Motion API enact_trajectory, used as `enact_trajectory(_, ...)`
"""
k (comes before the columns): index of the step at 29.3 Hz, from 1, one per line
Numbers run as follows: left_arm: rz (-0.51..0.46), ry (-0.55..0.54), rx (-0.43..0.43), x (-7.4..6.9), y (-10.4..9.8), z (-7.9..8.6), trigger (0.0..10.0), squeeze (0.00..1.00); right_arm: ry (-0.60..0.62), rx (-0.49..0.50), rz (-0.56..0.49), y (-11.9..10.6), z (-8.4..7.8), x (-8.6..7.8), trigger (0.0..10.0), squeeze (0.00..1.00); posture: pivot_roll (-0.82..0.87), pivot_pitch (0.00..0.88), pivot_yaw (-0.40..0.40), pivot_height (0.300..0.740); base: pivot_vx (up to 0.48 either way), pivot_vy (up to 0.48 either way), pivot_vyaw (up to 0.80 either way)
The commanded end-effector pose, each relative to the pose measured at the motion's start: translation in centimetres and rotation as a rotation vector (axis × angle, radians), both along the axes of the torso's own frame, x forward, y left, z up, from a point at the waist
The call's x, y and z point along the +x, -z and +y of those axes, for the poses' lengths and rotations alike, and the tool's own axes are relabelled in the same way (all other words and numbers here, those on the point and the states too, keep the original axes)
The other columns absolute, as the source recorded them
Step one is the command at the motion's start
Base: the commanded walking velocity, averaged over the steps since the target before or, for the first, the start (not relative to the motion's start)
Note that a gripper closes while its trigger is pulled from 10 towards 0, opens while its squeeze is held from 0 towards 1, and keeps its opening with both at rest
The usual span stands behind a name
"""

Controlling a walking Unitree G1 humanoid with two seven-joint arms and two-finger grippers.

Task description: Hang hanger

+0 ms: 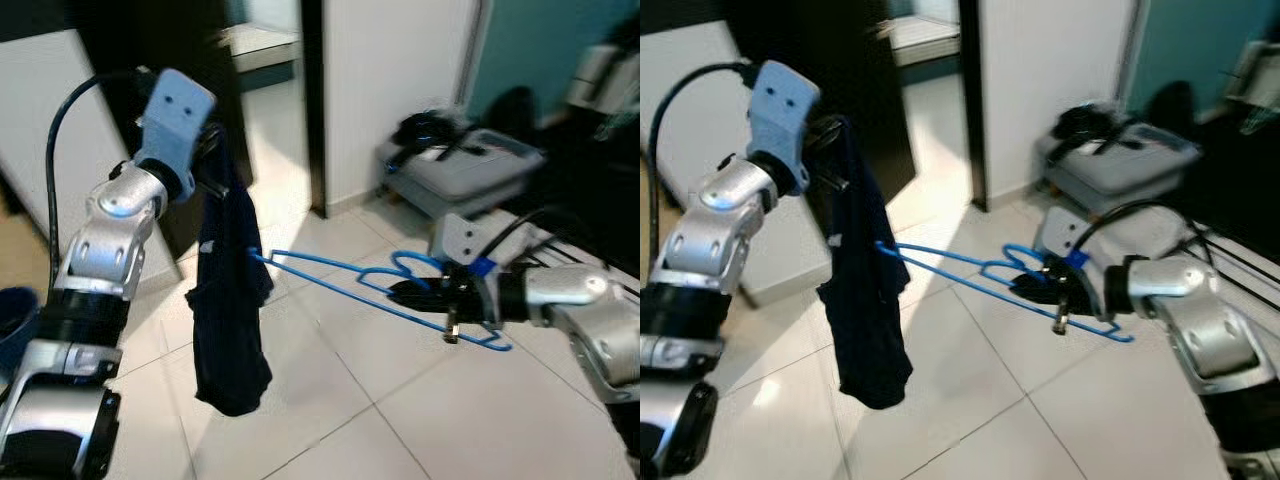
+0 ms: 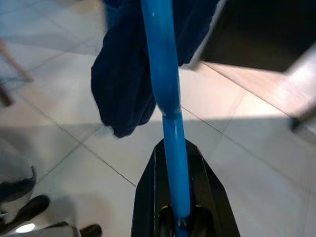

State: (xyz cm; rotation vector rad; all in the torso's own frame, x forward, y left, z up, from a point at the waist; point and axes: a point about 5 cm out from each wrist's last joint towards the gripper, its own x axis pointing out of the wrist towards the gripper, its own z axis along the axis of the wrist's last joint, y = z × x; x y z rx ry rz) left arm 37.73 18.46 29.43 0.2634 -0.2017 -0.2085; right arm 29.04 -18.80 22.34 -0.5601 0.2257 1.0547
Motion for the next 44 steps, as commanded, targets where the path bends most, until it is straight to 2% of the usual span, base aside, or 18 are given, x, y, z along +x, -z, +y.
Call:
enact_trajectory(1,0.101,-0.057,-0.081,0.3,0.6,1.1,10.0,0.00,-0.008,0.030,-0.028,-0.6,0.6,0.1,10.0,0.00,-0.05,0.000,0.084,0.740,0.000,0.000,-0.80)
enact_trajectory(7,0.159,-0.083,-0.144,0.4,1.1,1.4,10.0,0.00,0.010,0.026,-0.046,-0.7,0.6,0.2,10.0,0.00,-0.05,0.000,0.087,0.740,0.000,0.000,-0.80)
enact_trajectory(8,0.184,-0.103,-0.175,0.3,1.2,1.5,10.0,0.00,0.037,0.027,-0.053,-0.7,0.5,0.4,10.0,0.00,-0.05,0.000,0.087,0.740,0.000,0.000,0.00)
enact_trajectory(13,0.236,-0.161,-0.219,0.3,1.5,1.7,10.0,0.00,0.068,0.021,-0.076,-0.8,0.5,0.6,10.0,0.00,-0.06,0.000,0.087,0.740,0.000,0.000,0.00)
enact_trajectory(15,0.298,-0.226,-0.244,0.2,1.8,1.9,10.0,0.00,0.112,0.010,-0.098,-0.7,0.5,0.9,10.0,0.00,-0.06,0.000,0.087,0.740,0.000,0.000,0.00)
enact_trajectory(21,0.361,-0.254,-0.241,-0.2,2.1,1.5,10.0,0.00,0.223,0.022,-0.121,-0.3,0.5,2.0,10.0,0.00,-0.07,0.000,0.079,0.740,0.000,0.000,0.00)
enact_trajectory(22,0.385,-0.251,-0.269,-0.4,2.0,1.1,10.0,0.00,0.248,0.029,-0.118,-0.1,0.6,2.2,10.0,0.00,-0.07,0.000,0.073,0.740,0.000,0.000,0.00)
enact_trajectory(28,0.382,-0.236,-0.296,-0.6,1.6,0.5,10.0,0.00,0.244,0.031,-0.106,0.2,1.0,2.1,10.0,0.00,-0.07,0.000,0.072,0.740,0.000,0.000,0.00)
enact_trajectory(30,0.378,-0.189,-0.322,-0.7,1.4,-0.8,10.0,0.00,0.180,0.027,-0.064,0.8,1.8,1.5,10.0,0.00,-0.07,0.000,0.066,0.740,0.000,0.000,0.00)
enact_trajectory(35,0.385,-0.165,-0.331,-0.9,1.3,-1.5,10.0,0.00,0.112,0.017,-0.025,1.3,2.5,0.7,10.0,0.00,-0.07,0.000,0.062,0.740,0.000,0.000,0.00)
enact_trajectory(38,0.377,-0.176,-0.308,-1.0,1.1,-1.4,10.0,0.00,0.087,0.015,-0.007,1.4,2.7,0.4,10.0,0.00,-0.07,0.000,0.060,0.740,0.000,0.000,0.00)
enact_trajectory(44,0.357,-0.210,-0.230,-1.5,1.0,-1.2,10.0,0.00,0.128,0.072,-0.035,0.6,3.5,1.2,10.0,0.00,-0.07,0.000,0.057,0.740,0.000,0.000,0.00)
